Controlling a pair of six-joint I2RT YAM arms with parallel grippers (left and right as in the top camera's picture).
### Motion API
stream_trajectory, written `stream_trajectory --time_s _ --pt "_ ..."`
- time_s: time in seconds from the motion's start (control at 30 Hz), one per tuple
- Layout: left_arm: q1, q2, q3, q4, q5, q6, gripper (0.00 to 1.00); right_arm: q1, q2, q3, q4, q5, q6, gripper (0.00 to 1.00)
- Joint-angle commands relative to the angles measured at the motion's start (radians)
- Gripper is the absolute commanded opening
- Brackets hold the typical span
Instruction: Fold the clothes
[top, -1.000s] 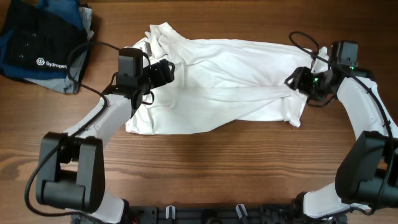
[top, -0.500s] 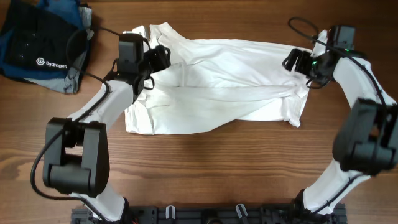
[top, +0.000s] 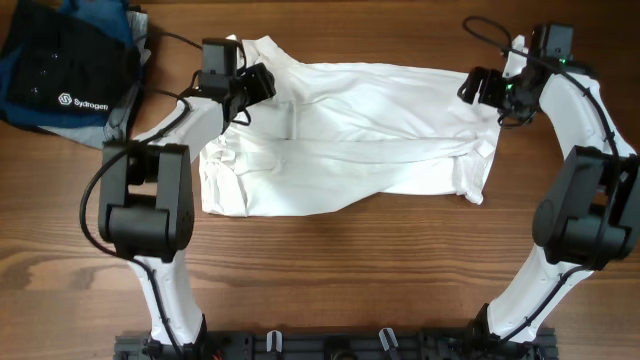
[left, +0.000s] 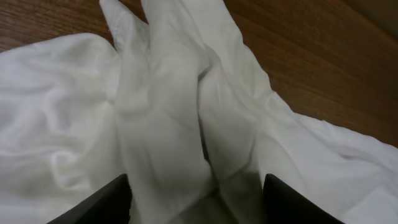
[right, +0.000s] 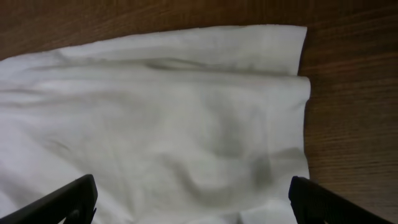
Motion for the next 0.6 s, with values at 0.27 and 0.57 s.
stream_trajectory --time_s 0.27,0.57 --pt "0.054 0.019 0.087 -0.002 -0.001 -0.006 0.68 -0.023 0.083 0.028 0.006 0.029 -0.054 1.00" --pt "0.061 0.019 0.088 -0.005 0.016 -0.006 0.68 -0.069 0.165 0.060 0.023 0.022 -0.062 1.00"
